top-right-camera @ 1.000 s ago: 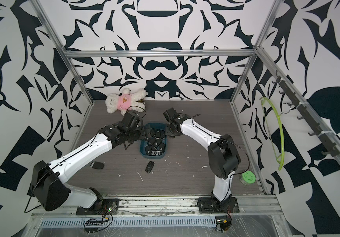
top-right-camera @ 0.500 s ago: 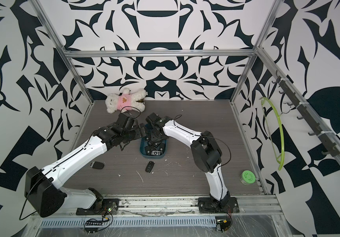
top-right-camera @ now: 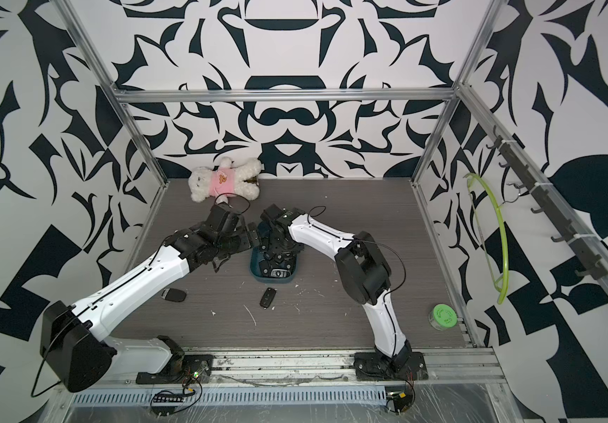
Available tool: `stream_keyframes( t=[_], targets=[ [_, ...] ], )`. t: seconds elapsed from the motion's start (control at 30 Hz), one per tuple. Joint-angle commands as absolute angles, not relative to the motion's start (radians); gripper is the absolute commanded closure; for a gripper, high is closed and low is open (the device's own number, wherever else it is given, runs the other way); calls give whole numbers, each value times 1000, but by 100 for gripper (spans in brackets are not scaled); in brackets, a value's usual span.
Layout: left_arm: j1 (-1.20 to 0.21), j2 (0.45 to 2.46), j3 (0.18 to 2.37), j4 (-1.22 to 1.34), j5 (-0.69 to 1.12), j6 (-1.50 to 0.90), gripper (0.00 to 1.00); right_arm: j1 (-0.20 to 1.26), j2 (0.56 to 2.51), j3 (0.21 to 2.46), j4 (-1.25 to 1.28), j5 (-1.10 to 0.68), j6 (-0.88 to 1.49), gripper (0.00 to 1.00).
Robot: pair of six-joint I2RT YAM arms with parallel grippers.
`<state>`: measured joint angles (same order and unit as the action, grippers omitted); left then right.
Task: Place the car key into the storage box
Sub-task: Place the car key in the storage box.
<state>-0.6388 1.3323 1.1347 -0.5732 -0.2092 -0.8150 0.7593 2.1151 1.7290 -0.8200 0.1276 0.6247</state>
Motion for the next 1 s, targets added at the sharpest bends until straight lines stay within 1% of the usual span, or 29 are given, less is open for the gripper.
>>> stream_keyframes(
  t=[0.0, 0.13, 0.2, 0.3, 0.5, 0.6, 0.73, 0.8, 0.97],
  targets=[
    [-634, 1312, 1116, -592, -218, -818, 1, 765, 2118, 1770, -850, 150, 647, 63],
    [-633, 1305, 1111, -595, -223, -820, 1, 765, 2129, 1781, -849, 147, 647, 60],
    [-633, 1302, 1108, -596, -225, -822, 1, 765, 2128, 1780, -847, 144, 646, 54],
    [-633, 1300, 1107, -597, -227, -823, 1, 765, 2114, 1771, -833, 136, 639, 50],
    [-626, 1284, 1099, -605, -263, -827, 1, 768, 2023, 1702, -729, 111, 609, 38],
    [-615, 1282, 1087, -611, -273, -824, 1, 768, 1973, 1672, -678, 98, 595, 29],
    [-578, 1230, 1050, -610, -282, -850, 1, 771, 1937, 1657, -632, 57, 567, 20],
    [-541, 1217, 1029, -625, -281, -878, 1, 772, 1920, 1645, -608, 46, 555, 14],
    [-447, 1171, 971, -660, -276, -933, 1, 781, 1865, 1594, -528, 12, 526, 0]
  ],
)
